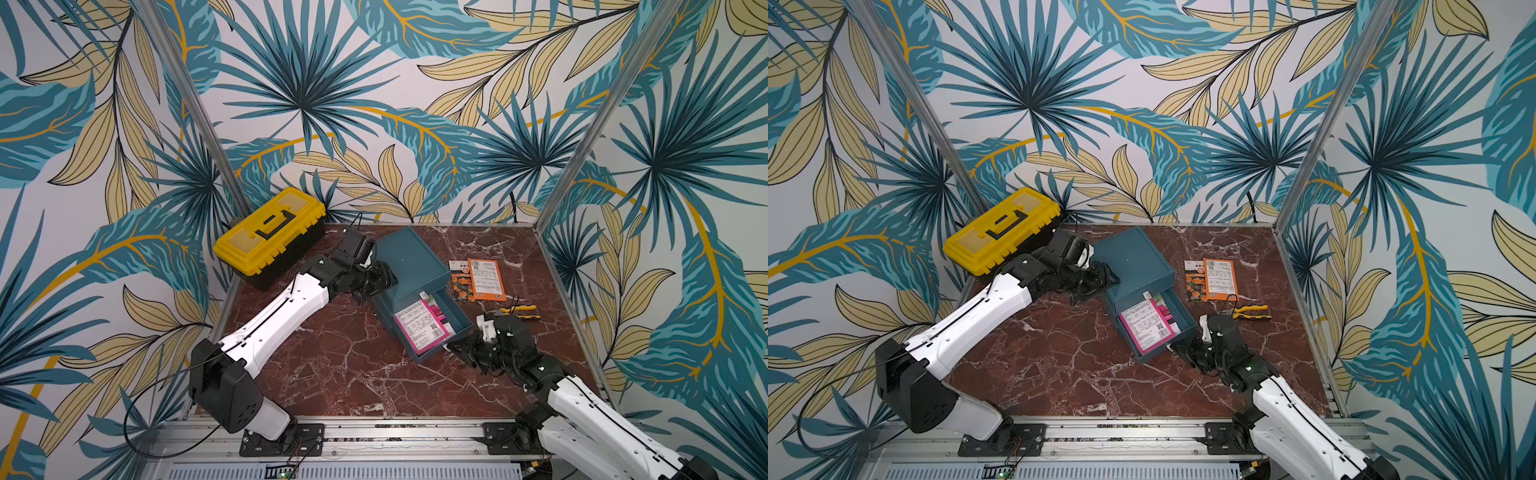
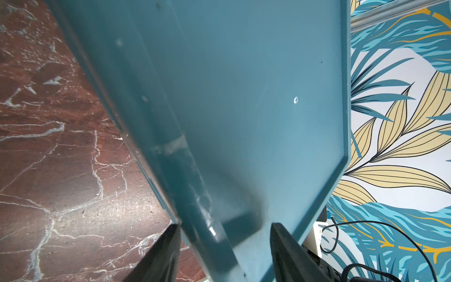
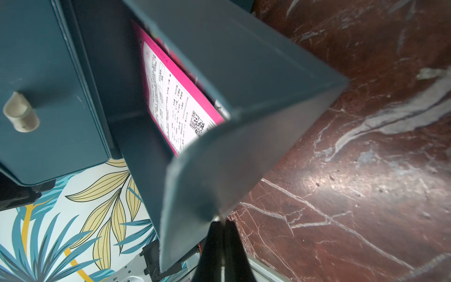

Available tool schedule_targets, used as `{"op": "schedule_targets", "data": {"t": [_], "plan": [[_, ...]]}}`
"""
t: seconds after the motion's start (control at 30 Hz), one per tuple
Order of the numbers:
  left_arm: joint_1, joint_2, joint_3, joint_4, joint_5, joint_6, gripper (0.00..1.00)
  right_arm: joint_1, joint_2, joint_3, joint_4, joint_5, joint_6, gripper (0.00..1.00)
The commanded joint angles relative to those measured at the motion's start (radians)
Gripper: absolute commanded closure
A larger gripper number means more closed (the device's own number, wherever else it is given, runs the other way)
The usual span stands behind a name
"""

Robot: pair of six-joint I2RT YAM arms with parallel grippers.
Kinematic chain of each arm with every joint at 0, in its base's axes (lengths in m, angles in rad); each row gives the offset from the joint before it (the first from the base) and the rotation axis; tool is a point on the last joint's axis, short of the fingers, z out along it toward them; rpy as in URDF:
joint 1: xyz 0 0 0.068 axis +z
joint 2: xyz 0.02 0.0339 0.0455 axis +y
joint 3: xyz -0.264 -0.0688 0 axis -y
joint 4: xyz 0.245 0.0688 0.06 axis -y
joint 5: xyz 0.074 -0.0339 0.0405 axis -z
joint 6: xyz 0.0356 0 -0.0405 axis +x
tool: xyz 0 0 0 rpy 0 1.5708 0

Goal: Take the seed bags out of the drawer
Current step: Open the drawer in the storage box.

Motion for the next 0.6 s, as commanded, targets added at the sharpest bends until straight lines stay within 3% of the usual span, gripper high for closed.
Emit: {"op": "schedule_targets", "data": {"t": [0.0,0.17,0.33,0.57], "plan": [[-0.009,0.002,-0.008,0.043,0.007,0.009,0.37,0.001,-0.006,-0.029,-0.064,0.012,-0.017,1.00],[-0.008,0.003,-0.007,0.047,0.008,0.009,0.37,0.001,0.014,-0.020,-0.064,0.012,-0.030,0.91],[-0.009,0.012,-0.002,0.049,0.012,0.009,0.37,0.001,0.024,-0.008,-0.081,0.016,-0.050,0.67],[-0.010,0.026,0.012,0.052,0.013,0.007,0.37,0.001,-0.035,0.033,-0.262,0.074,-0.135,0.51]]}}
